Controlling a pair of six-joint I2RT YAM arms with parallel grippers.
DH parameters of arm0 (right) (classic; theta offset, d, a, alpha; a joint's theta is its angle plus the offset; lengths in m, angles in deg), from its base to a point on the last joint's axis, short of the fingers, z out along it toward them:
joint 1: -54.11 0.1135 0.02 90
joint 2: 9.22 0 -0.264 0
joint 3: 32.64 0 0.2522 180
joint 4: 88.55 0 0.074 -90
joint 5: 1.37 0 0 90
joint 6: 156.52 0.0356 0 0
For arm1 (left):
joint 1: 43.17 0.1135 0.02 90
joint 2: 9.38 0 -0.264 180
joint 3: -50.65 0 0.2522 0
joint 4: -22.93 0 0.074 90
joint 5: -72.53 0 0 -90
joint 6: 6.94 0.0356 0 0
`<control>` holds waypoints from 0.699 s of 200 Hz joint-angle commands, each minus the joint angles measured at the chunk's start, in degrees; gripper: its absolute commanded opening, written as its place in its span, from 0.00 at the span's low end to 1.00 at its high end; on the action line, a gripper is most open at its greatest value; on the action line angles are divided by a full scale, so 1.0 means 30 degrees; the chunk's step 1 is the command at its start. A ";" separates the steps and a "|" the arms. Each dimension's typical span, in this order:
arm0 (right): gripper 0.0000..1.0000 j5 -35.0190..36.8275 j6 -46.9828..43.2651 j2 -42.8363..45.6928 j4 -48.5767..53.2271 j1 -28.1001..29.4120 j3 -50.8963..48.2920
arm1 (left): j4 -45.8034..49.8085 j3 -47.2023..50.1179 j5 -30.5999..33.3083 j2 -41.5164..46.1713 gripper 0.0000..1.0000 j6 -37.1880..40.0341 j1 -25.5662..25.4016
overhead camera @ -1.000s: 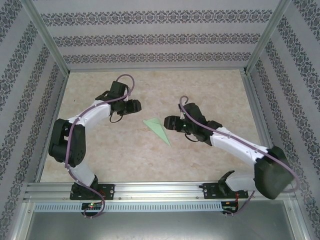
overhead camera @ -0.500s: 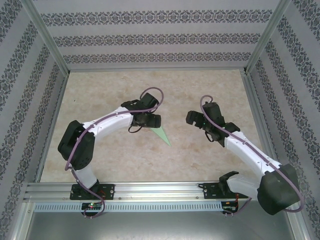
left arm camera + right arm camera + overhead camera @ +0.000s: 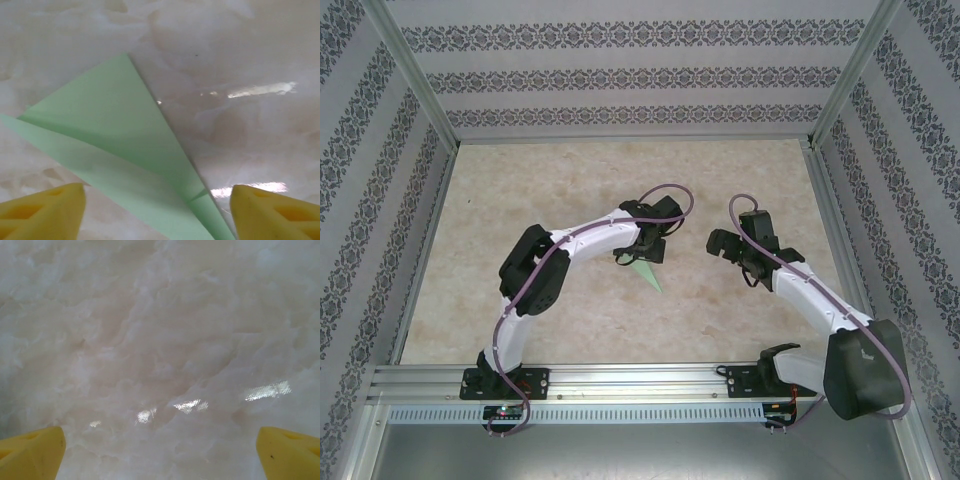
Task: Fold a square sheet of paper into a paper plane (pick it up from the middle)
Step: Turn over a paper plane at the center of the table.
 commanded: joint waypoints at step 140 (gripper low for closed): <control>0.96 -0.0870 -0.0086 -0.0459 -0.0490 -0.0162 0.0124 | -0.0264 0.1990 0.1155 0.2022 0.42 -0.4057 -0.0285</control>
